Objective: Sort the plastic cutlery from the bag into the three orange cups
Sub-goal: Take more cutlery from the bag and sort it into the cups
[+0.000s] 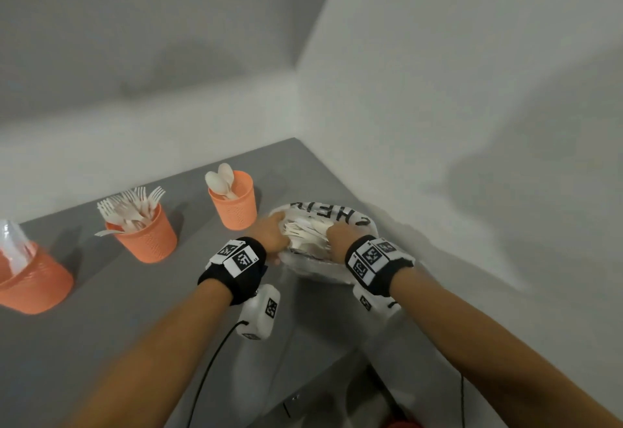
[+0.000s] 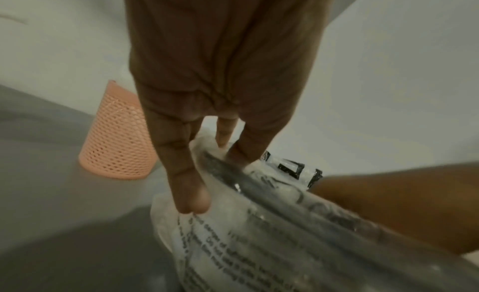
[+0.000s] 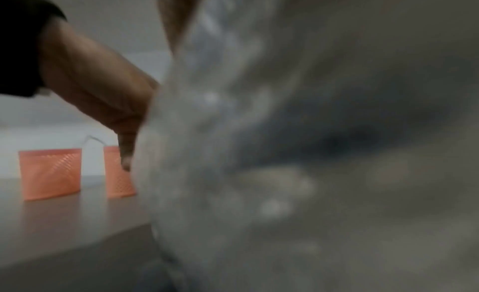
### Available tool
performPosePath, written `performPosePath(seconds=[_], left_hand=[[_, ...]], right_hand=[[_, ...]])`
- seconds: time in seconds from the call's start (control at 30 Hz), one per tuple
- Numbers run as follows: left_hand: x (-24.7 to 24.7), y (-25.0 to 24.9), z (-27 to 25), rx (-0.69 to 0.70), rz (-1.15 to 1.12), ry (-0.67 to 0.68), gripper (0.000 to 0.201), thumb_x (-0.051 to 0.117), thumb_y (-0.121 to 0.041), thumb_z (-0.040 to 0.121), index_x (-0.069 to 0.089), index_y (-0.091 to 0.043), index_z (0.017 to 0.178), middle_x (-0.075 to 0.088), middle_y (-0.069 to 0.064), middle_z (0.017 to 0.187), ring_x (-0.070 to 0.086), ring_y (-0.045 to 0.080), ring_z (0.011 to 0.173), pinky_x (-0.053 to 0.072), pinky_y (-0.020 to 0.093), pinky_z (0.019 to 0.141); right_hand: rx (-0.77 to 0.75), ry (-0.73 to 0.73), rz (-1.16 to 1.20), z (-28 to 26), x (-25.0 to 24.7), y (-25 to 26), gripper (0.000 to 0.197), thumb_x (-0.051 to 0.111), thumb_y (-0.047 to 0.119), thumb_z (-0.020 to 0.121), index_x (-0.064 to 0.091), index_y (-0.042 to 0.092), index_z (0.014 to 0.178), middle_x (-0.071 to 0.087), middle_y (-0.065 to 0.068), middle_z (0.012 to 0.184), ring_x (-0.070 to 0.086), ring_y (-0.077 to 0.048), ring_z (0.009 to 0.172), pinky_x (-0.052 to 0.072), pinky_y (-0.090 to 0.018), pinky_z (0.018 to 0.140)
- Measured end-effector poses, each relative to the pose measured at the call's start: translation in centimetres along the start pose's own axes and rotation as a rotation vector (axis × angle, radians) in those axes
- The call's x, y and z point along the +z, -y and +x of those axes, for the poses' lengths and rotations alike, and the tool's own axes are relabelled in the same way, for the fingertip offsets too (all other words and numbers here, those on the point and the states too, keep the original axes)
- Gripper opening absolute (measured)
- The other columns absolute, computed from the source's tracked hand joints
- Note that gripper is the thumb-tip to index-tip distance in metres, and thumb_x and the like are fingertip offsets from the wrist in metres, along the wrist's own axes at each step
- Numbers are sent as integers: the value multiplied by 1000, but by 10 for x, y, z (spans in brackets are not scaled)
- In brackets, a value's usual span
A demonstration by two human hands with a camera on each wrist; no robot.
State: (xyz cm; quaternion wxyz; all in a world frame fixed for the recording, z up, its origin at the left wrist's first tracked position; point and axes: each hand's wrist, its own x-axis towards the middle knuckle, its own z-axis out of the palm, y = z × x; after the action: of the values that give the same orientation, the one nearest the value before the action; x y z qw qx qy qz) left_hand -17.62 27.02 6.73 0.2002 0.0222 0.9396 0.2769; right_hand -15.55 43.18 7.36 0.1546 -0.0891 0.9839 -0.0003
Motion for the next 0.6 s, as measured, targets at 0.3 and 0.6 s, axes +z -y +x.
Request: performPosePath(seconds=[0.3, 0.6], left_hand=[[-8, -4, 2, 156, -24, -152, 65, 48, 7, 79, 35, -7, 141, 41, 17, 144, 40, 30, 132, 32, 32, 109], [-4, -16, 14, 187, -24, -149, 62, 54, 2, 82, 40, -12, 140, 44, 11, 143, 42, 26, 132, 34, 33, 110]], right_hand=[[92, -32, 322, 9, 8, -13, 33, 53, 19, 91, 54, 2, 119, 59, -14, 122, 54, -28, 114, 41, -30, 94], [124, -114, 398, 7, 24, -20, 51, 62, 28, 84, 46, 7, 128, 56, -14, 127, 53, -30, 116, 43, -34, 96]])
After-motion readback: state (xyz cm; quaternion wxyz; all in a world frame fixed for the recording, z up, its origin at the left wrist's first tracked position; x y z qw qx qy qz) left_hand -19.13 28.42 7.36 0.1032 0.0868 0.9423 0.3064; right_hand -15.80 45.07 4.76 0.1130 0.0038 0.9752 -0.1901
